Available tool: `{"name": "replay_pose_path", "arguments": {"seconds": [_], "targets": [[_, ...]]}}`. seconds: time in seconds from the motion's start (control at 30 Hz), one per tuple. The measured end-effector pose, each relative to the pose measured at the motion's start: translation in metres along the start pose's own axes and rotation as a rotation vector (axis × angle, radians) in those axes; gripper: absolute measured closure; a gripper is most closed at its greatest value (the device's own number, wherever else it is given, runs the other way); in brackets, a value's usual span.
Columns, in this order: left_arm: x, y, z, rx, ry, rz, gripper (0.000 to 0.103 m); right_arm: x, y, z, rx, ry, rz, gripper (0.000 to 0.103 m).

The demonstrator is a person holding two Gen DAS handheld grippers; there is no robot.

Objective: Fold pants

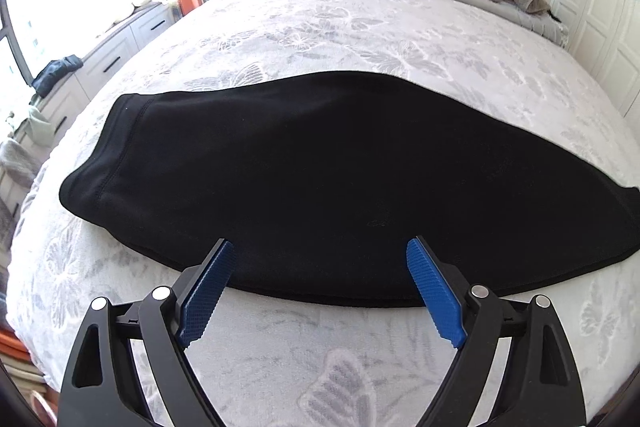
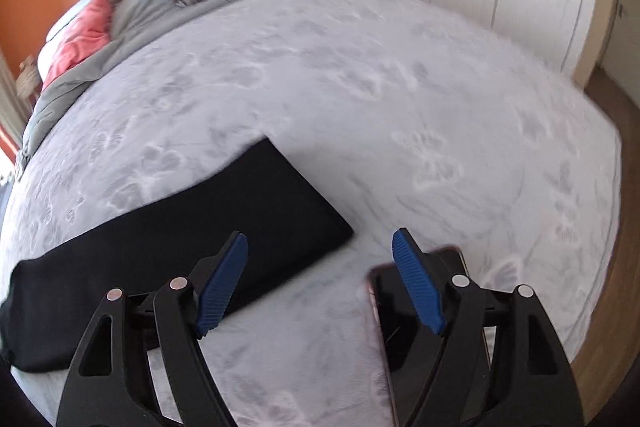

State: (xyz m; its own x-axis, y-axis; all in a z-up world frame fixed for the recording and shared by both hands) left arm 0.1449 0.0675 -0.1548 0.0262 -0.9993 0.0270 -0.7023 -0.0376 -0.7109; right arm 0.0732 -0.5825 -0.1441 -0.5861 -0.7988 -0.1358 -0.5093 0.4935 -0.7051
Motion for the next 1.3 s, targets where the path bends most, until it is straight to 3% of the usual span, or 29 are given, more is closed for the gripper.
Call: {"name": "replay_pose_path", "arguments": {"seconds": [0.07,0.17,0.27,0.47,0.5,0.53,0.57,0.6,0.63,0.67,0.77,0.93,1.03,1.17,1.3], "targets": [[0.003,-0.004,-0.003,0.01,0.023,-0.02,0.017,0.017,0.009,0.011,-0.05,-0.029,0.053,0.03],[0.009,-0.011,-0.001,0.024,0.053,-0.042,0.017,0.026,0.007,0.024,-0.053,-0.061,0.093,0.03],[0.017,-0.013,0.002,0.02,0.073,-0.058,0.017,0.02,0.003,0.03,-0.039,-0.085,0.137,0.029],[0.024,-0.009,0.015,-0.034,0.115,-0.092,0.017,0.005,0.021,0.061,-0.101,-0.067,0.114,0.025],[0.023,-0.008,0.017,-0.04,0.111,-0.092,0.017,0.001,0.022,0.063,-0.101,-0.065,0.096,0.028],[0.025,-0.007,0.018,-0.043,0.11,-0.092,0.017,-0.007,0.024,0.065,-0.108,-0.081,0.079,0.04],[0.025,-0.006,0.018,-0.046,0.108,-0.093,0.017,-0.013,0.026,0.067,-0.114,-0.076,0.062,0.041],[0.024,-0.007,0.019,-0.046,0.107,-0.092,0.017,-0.016,0.025,0.068,-0.107,-0.065,0.04,0.048],[0.023,-0.007,0.019,-0.045,0.105,-0.091,0.017,-0.02,0.024,0.068,-0.105,-0.073,0.033,0.07],[0.021,-0.006,0.019,-0.049,0.102,-0.089,0.017,-0.028,0.023,0.067,-0.109,-0.112,0.049,0.083],[0.017,-0.005,0.017,-0.041,0.088,-0.077,0.017,-0.05,0.006,0.046,-0.06,-0.168,0.087,0.087],[0.005,-0.009,0.004,0.002,0.066,-0.048,0.017,-0.154,-0.044,-0.057,0.141,-0.466,0.091,0.087],[-0.004,-0.014,-0.007,0.031,0.06,-0.04,0.017,-0.236,-0.048,-0.114,0.187,-0.625,0.043,0.087],[-0.018,-0.015,-0.018,0.051,0.055,-0.034,0.017,-0.349,-0.019,-0.167,0.188,-0.767,-0.121,0.087],[-0.033,-0.014,-0.027,0.05,0.058,-0.06,0.017,-0.441,0.044,-0.177,0.134,-0.804,-0.29,0.087]]}}
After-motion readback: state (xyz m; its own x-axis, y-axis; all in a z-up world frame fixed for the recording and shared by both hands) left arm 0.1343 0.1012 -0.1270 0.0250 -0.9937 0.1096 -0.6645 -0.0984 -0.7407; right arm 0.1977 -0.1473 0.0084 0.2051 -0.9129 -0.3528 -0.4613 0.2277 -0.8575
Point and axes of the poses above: each gripper's, at about its wrist camera, not at the fingertips, and z roughly the way its jaws point, x to its right, y to its underside, the point moved 10 cm from there along z, roughly the way its jaws point, and after that the axes turned 11 degrees about x, right-handed, at the moved point
